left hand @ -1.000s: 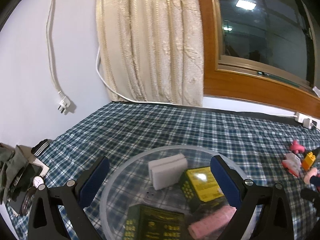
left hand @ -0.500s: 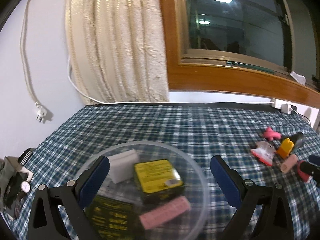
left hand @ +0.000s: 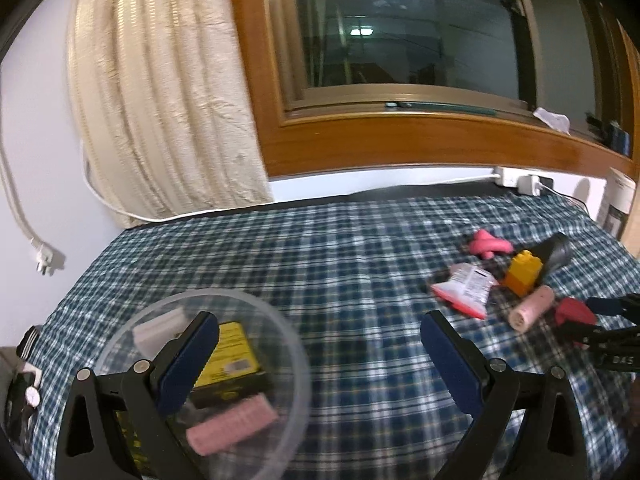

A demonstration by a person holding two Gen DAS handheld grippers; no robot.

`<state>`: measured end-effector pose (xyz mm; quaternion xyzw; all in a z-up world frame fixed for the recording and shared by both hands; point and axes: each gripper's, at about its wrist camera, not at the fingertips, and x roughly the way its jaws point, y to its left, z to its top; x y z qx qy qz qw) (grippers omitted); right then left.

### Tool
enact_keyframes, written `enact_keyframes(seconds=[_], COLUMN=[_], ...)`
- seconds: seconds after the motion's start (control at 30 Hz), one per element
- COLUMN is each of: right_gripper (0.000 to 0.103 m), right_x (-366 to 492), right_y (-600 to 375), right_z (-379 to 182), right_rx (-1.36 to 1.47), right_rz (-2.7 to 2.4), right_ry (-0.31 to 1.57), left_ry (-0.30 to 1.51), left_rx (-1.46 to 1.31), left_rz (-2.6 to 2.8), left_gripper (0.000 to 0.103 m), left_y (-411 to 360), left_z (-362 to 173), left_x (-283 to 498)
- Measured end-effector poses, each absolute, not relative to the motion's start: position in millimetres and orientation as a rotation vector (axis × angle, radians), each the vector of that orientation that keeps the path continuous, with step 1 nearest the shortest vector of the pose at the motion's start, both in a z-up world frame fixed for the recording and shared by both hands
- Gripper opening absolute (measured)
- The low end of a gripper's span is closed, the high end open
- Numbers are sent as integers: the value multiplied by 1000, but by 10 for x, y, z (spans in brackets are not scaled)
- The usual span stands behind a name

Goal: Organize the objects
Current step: 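Grasp the pink silicone piece with the right tool, then grasp the white snack packet with the left tool while the right tool holds the pink piece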

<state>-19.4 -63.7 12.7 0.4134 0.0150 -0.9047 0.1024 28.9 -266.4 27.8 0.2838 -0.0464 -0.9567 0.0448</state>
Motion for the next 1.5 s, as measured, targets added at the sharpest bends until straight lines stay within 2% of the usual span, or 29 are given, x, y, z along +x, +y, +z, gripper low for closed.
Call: enact_keyframes(seconds=[0.13,0.77,1.07,1.33,1.37,1.5], right_gripper=[45,45,45,45,45,45], right_x=[-234,-221,-202,-184,-183,-186], right_y=[-647,-518,-508,-501,-505,-529], right_z=[97,144,151,161,158,139], right_rx=[1249,1209,1202,1198,1199,1206], right_rz=[-2653,-2650,-2624,-2619,-2617,-2612], right_ry=[67,-17,-60,-92,-94,-89], left_ry=[-167,-189,-327,-302,-298,-259], left_rx=[886,1119,1256,1318,1324,1385], left_rz=[-2944,-3049,-3030,-3005,-3003,-3006], left_gripper=[102,102,102,102,101,87], left_y=[-2539,-2080,-1806,-1822,-1820,-1829], left_z=[267,88,-155,-287,-298,-355], left_x=[260,-260,-654,-915,-938,-1003])
